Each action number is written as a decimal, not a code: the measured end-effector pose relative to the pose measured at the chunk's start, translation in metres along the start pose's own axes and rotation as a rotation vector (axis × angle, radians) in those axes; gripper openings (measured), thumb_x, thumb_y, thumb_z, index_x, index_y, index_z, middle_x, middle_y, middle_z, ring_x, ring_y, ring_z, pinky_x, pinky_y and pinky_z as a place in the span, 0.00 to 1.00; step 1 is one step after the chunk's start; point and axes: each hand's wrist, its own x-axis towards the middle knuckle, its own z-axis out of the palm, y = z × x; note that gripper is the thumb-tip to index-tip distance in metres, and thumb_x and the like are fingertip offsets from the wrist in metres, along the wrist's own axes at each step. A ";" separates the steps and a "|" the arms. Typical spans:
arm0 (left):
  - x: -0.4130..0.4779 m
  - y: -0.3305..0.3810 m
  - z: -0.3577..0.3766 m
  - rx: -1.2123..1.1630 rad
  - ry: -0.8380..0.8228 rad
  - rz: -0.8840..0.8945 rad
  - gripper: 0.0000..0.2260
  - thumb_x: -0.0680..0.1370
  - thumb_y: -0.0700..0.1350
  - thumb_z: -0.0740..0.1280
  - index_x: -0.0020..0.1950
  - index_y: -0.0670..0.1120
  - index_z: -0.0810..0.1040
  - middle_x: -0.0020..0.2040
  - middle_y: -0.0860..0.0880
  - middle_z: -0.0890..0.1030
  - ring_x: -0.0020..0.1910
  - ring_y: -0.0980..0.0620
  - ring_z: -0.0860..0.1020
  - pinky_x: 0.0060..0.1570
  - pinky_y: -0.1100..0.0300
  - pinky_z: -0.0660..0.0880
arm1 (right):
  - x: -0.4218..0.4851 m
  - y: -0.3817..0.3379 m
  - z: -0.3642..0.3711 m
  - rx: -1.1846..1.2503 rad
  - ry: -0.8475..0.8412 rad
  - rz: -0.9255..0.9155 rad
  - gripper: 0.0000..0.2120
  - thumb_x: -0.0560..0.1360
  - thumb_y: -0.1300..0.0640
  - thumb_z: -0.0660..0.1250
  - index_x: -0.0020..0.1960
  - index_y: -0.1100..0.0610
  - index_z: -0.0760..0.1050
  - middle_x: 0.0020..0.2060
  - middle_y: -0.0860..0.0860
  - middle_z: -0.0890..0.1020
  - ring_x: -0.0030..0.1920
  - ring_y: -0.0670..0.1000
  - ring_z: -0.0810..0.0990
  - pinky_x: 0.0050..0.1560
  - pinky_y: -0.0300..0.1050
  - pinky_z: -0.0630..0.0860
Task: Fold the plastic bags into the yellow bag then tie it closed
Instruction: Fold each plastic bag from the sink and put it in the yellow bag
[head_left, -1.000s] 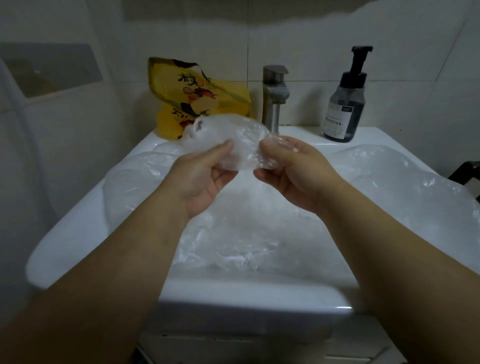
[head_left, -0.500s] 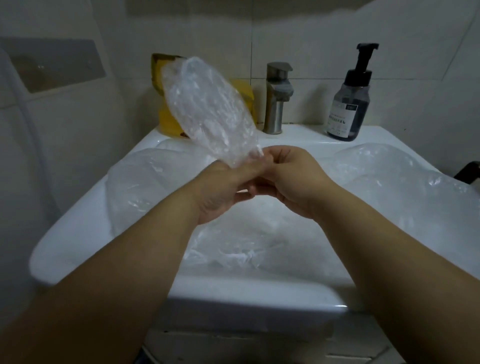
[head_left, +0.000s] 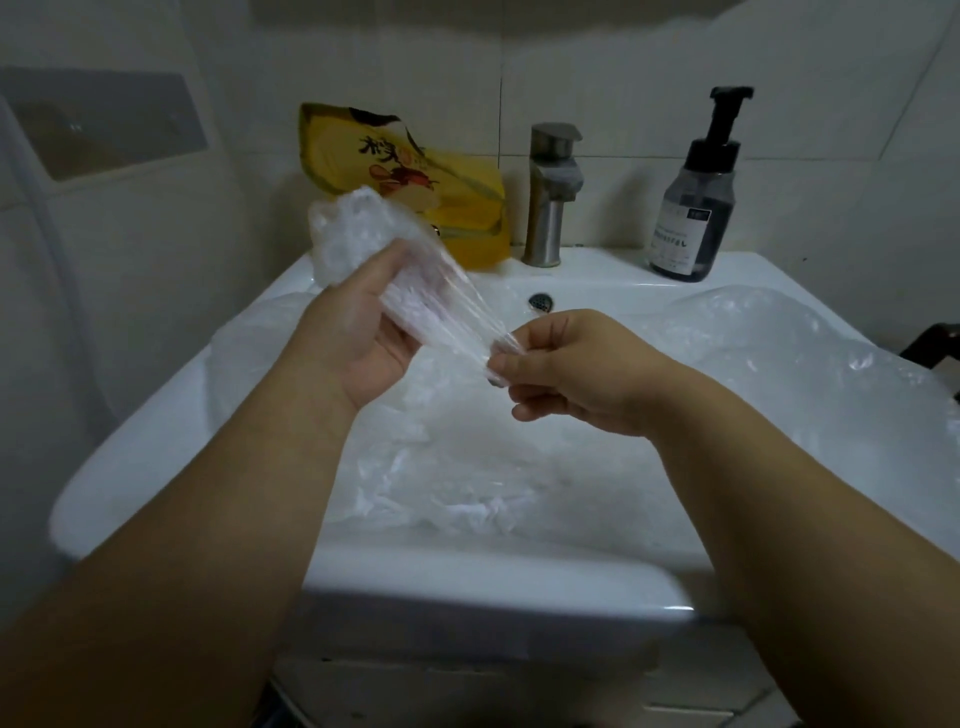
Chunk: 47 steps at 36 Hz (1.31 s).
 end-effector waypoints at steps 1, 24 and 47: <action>0.001 0.001 -0.002 -0.015 0.024 0.005 0.15 0.79 0.44 0.65 0.65 0.41 0.76 0.53 0.45 0.84 0.45 0.53 0.84 0.42 0.60 0.81 | -0.001 -0.001 -0.001 0.003 -0.005 0.002 0.04 0.74 0.62 0.69 0.41 0.61 0.80 0.38 0.58 0.80 0.34 0.49 0.77 0.36 0.37 0.78; 0.002 -0.008 -0.009 0.171 0.135 -0.356 0.12 0.79 0.41 0.66 0.61 0.40 0.77 0.47 0.44 0.84 0.35 0.53 0.84 0.29 0.63 0.80 | -0.016 -0.011 0.014 -0.274 0.010 -0.346 0.19 0.72 0.63 0.71 0.51 0.39 0.76 0.74 0.42 0.60 0.68 0.42 0.66 0.58 0.38 0.76; -0.011 -0.018 0.003 0.576 -0.102 -0.253 0.07 0.77 0.36 0.64 0.49 0.43 0.81 0.44 0.46 0.84 0.41 0.52 0.83 0.41 0.61 0.81 | -0.007 -0.008 0.011 -0.287 0.139 -0.110 0.22 0.75 0.48 0.67 0.48 0.70 0.78 0.36 0.59 0.75 0.31 0.54 0.68 0.34 0.45 0.68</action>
